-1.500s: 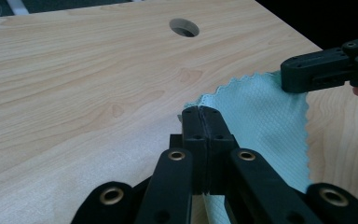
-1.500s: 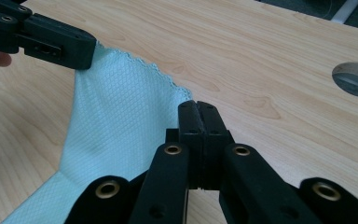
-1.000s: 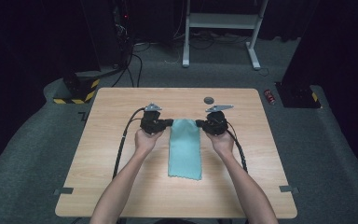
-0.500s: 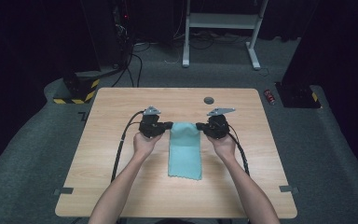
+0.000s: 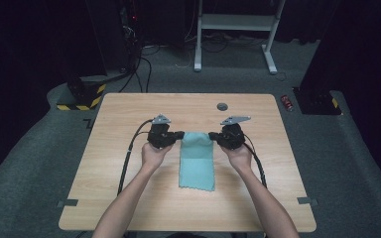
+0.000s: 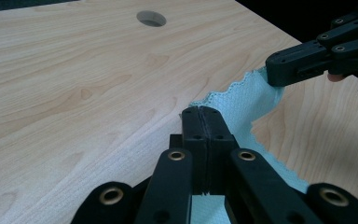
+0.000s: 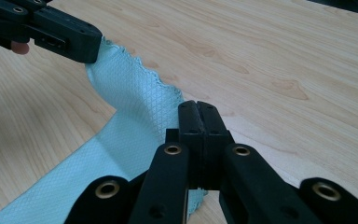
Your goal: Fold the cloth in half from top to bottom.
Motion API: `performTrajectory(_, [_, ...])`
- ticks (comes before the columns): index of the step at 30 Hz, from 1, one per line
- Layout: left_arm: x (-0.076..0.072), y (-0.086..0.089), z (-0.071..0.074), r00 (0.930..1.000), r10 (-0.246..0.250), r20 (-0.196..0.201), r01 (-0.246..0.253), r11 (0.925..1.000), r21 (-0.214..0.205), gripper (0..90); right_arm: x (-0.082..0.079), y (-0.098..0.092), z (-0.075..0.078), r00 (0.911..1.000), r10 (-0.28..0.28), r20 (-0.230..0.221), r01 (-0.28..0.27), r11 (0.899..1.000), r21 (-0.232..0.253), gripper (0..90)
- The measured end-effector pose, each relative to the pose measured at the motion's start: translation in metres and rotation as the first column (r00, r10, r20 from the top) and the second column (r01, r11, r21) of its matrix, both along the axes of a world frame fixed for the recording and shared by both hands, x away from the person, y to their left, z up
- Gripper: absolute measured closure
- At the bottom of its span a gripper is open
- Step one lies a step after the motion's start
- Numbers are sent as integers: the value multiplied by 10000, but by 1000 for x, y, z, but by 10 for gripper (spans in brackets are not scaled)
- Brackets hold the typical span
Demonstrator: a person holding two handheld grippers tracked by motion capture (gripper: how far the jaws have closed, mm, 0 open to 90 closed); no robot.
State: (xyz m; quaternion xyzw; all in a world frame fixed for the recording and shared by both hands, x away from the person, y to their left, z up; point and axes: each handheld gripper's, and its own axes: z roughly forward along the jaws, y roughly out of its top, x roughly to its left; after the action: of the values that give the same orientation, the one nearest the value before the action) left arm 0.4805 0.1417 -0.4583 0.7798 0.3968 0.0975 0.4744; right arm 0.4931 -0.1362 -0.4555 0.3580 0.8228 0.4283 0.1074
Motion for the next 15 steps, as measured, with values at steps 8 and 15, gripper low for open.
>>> performTrajectory(8, [-6, 0, -2, 10000, -80, 10, 80, 10000, -42, 894, -5, -3, -3, 9999, 80, 62, -81, 9999, 75, 900])
performTrajectory(15, [-9, 2, -4, 9999, -123, -105, 120, 9996, -242, 893, -10, -5, -4, 9999, 159, 17, -159, 9997, 165, 900])
